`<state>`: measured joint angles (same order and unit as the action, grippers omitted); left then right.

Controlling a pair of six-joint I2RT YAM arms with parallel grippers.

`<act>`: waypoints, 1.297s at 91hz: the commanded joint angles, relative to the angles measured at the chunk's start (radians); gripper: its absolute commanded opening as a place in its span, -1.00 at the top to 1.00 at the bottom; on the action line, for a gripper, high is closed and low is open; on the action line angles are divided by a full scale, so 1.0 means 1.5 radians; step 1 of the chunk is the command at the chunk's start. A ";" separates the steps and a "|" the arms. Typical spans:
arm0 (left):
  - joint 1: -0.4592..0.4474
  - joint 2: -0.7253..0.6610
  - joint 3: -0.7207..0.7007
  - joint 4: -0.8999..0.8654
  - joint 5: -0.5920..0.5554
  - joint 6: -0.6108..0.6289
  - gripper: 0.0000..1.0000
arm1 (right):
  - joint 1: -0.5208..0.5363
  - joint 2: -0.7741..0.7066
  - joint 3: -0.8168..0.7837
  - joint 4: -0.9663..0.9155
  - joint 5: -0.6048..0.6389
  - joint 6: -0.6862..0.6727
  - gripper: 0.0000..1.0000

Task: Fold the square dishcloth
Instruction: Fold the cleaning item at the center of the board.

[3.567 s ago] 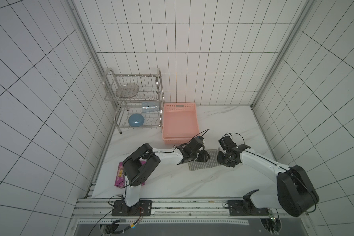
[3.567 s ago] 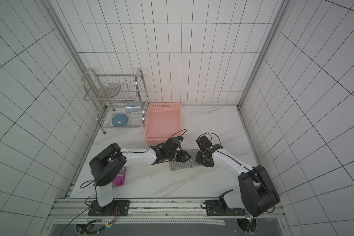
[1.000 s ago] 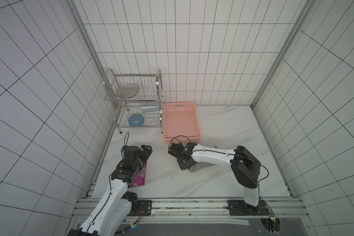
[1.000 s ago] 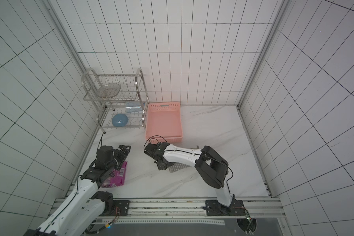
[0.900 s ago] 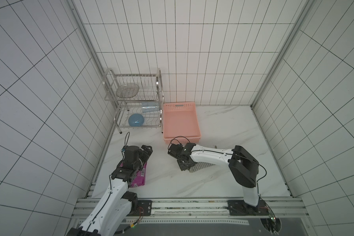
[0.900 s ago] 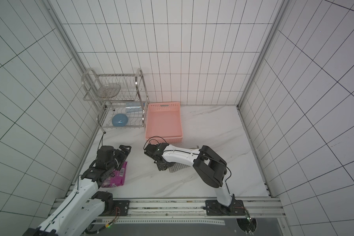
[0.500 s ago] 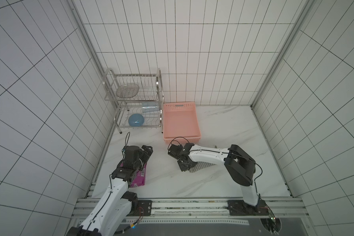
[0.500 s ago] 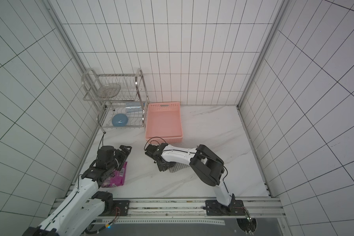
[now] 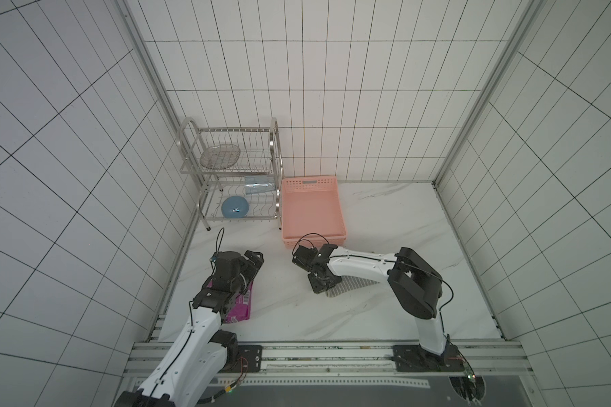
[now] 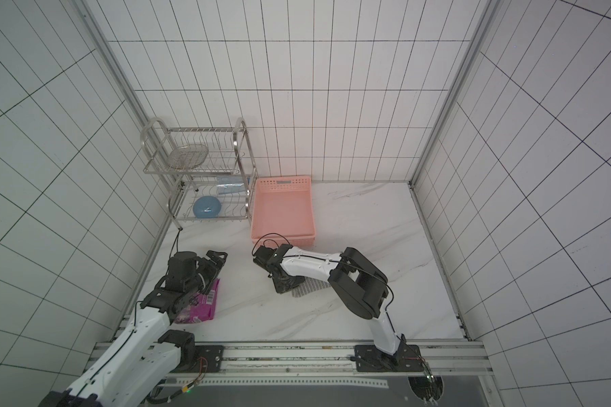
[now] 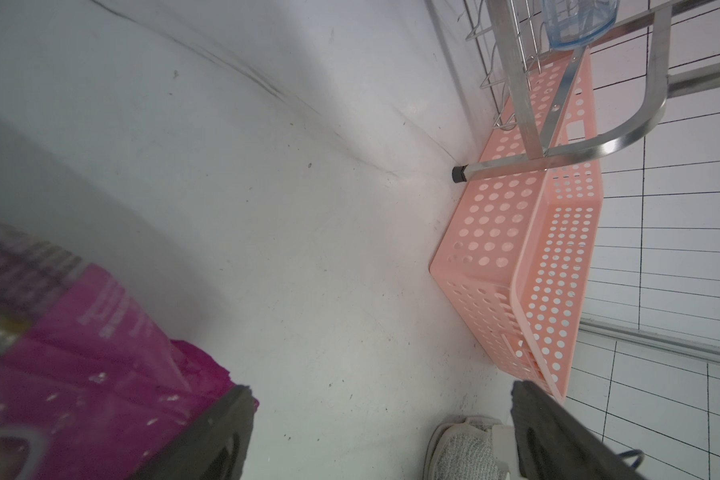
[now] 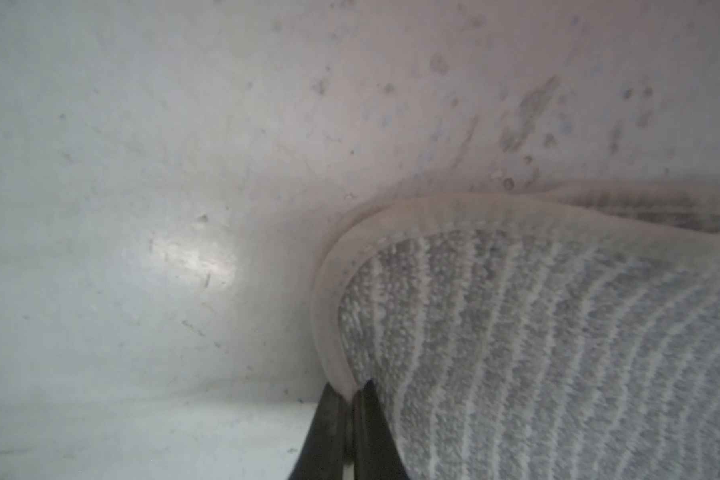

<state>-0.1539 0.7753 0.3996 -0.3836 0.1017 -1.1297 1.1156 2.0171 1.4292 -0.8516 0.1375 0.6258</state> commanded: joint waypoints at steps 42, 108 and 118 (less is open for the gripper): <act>0.003 0.023 0.047 -0.016 0.026 0.042 -0.96 | -0.104 -0.229 -0.095 0.116 -0.188 0.005 1.00; 0.001 0.015 0.074 -0.012 0.046 0.084 -0.96 | -0.282 -0.375 -0.270 0.212 -0.325 0.016 1.00; -0.012 0.019 0.069 0.032 0.075 0.118 -0.96 | -0.282 -0.378 -0.273 0.227 -0.341 0.025 1.00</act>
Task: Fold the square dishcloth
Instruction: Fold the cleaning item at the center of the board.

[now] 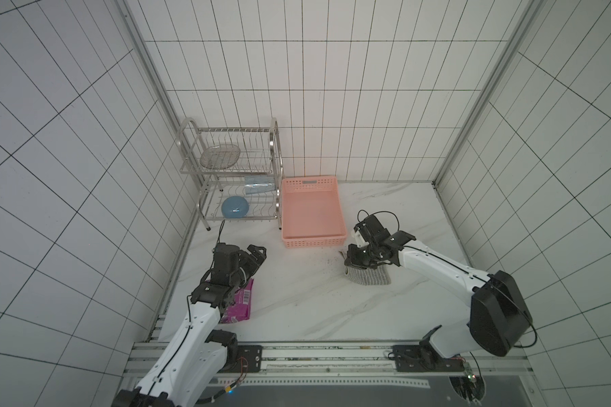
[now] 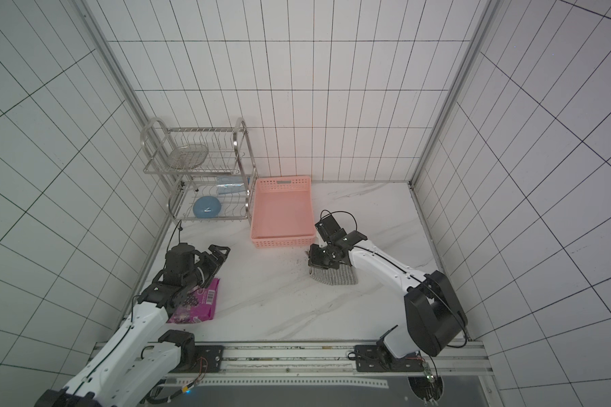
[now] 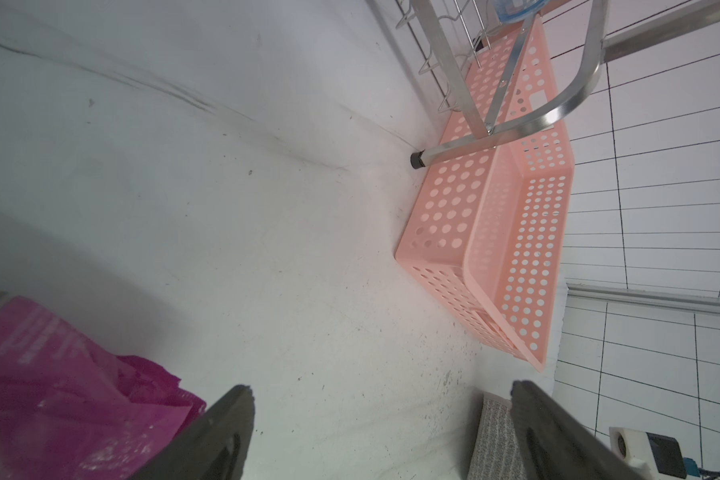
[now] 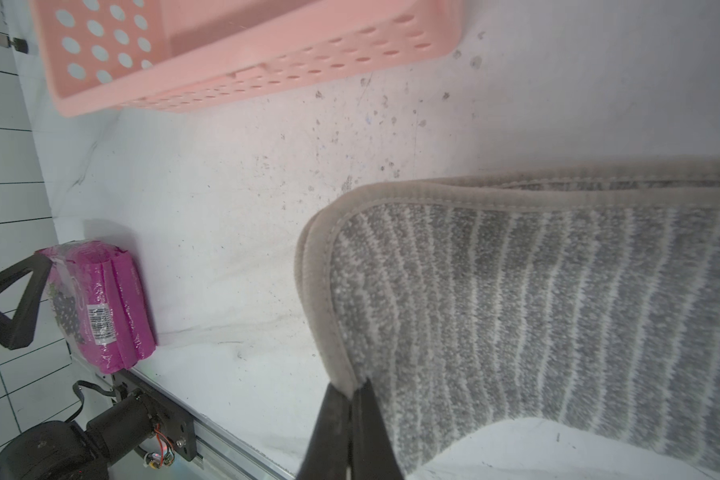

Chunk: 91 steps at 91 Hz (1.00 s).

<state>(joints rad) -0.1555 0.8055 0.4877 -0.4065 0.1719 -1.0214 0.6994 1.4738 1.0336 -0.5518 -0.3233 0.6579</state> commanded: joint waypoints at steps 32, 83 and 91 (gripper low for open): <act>-0.149 0.067 0.001 0.171 0.049 0.040 -0.96 | 0.036 0.018 0.017 0.065 -0.042 0.024 0.97; -0.286 0.248 0.092 0.244 0.070 -0.059 -0.60 | 0.115 0.075 0.046 0.086 0.037 -0.001 0.96; -0.293 0.276 0.109 0.246 0.059 -0.060 -0.55 | 0.122 0.077 0.048 0.088 0.042 -0.001 0.96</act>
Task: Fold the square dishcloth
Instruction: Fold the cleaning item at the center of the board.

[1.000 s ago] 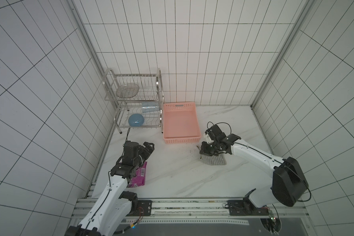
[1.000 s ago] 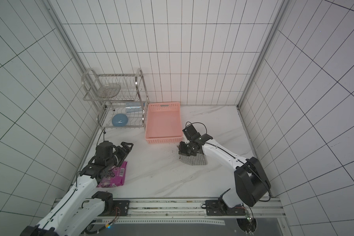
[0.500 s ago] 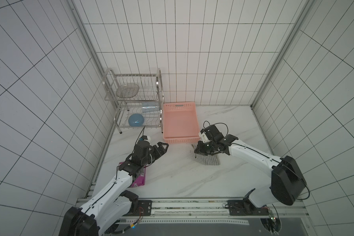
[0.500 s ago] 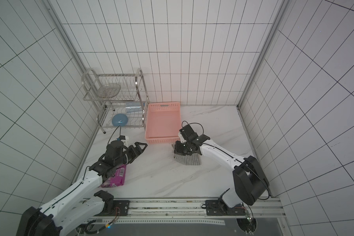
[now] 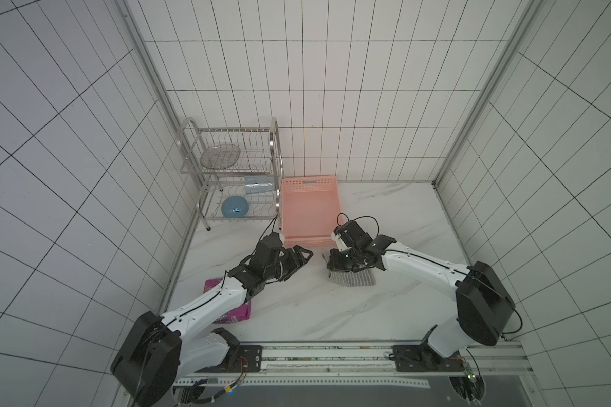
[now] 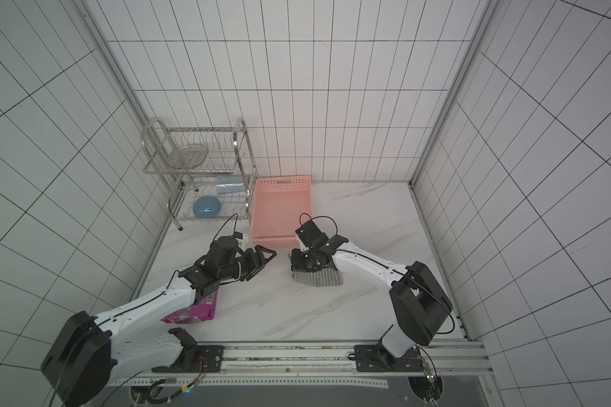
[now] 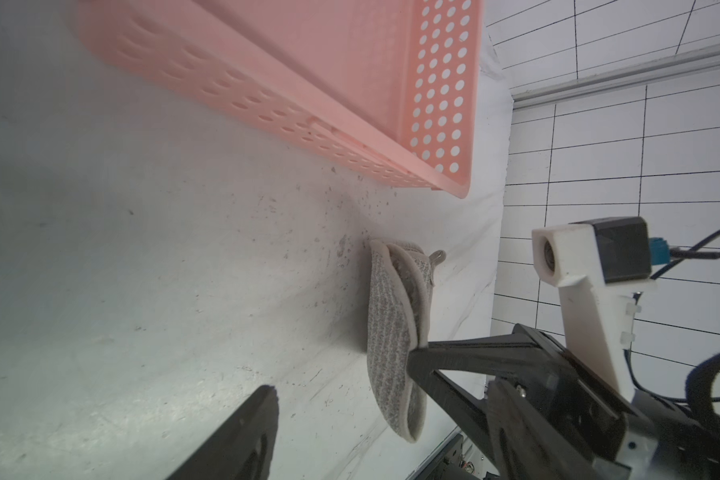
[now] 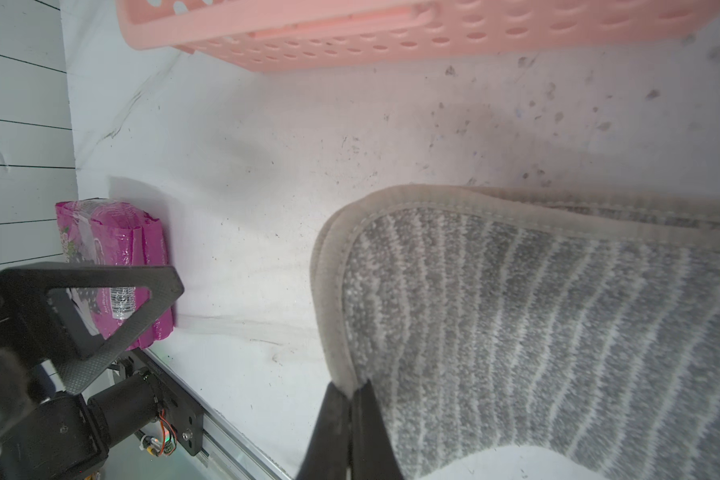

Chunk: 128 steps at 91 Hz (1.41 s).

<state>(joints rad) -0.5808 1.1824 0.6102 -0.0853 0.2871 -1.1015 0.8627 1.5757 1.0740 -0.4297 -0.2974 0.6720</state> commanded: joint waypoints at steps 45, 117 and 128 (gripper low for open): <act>-0.031 0.131 0.067 0.074 0.007 -0.015 -0.32 | 0.024 0.006 0.017 0.015 0.032 -0.017 0.93; -0.031 0.212 0.086 0.071 0.073 0.024 0.23 | 0.032 0.020 0.025 0.011 0.029 -0.042 0.86; -0.031 0.211 0.083 0.070 0.078 0.030 0.26 | 0.032 0.027 0.027 0.011 0.028 -0.047 0.86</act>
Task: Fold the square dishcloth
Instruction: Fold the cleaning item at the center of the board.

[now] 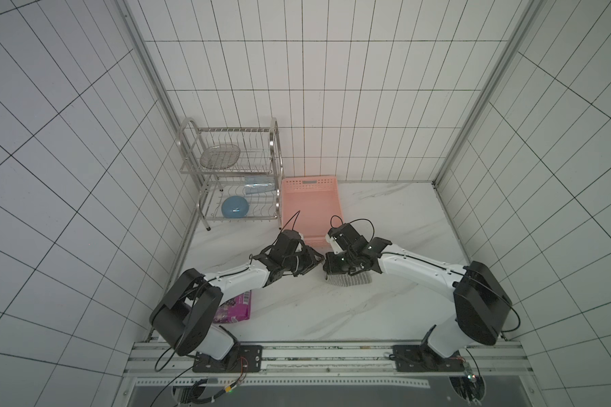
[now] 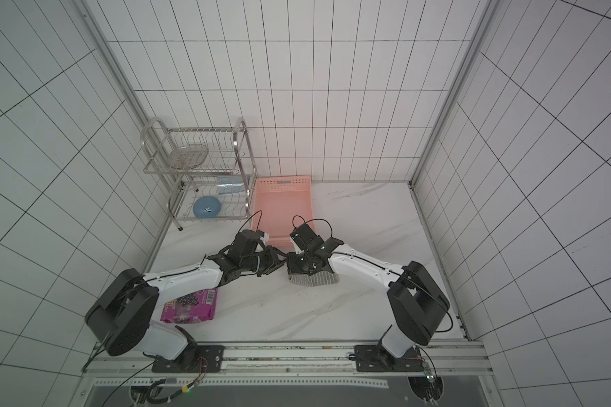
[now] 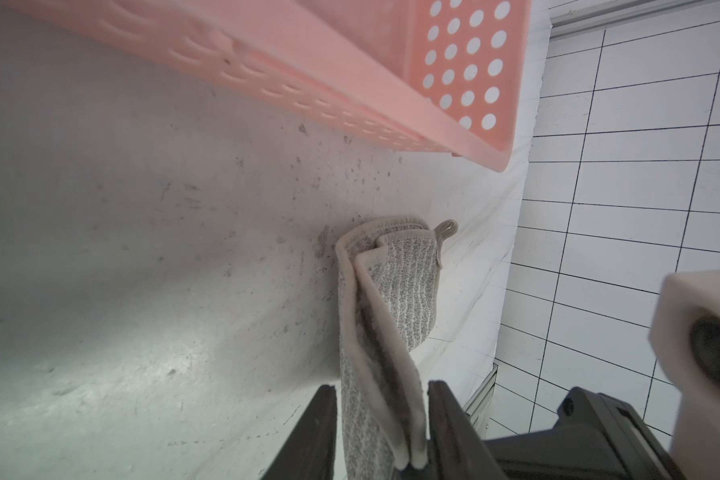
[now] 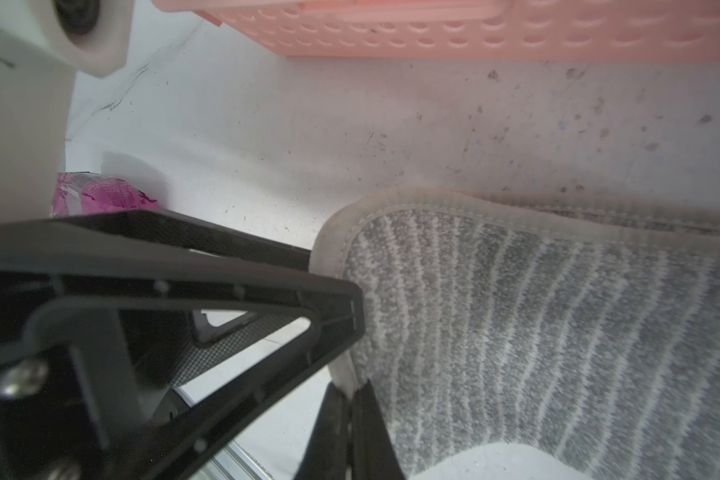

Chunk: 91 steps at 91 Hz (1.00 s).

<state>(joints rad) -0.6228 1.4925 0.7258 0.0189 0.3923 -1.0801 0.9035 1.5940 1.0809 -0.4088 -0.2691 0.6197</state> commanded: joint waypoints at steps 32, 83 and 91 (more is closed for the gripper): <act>-0.002 0.017 0.014 -0.006 0.023 0.030 0.94 | 0.005 0.023 0.024 -0.008 0.010 -0.020 0.79; 0.020 -0.011 0.020 -0.103 0.001 0.084 1.00 | -0.025 -0.104 -0.044 -0.068 0.067 0.013 0.39; 0.024 -0.019 0.018 -0.113 -0.001 0.089 1.00 | -0.056 -0.113 -0.064 -0.068 0.061 0.021 0.50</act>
<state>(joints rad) -0.5972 1.5002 0.7334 -0.1097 0.4095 -0.9874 0.8783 1.4460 1.0344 -0.4690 -0.2119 0.6239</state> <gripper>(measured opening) 0.041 0.280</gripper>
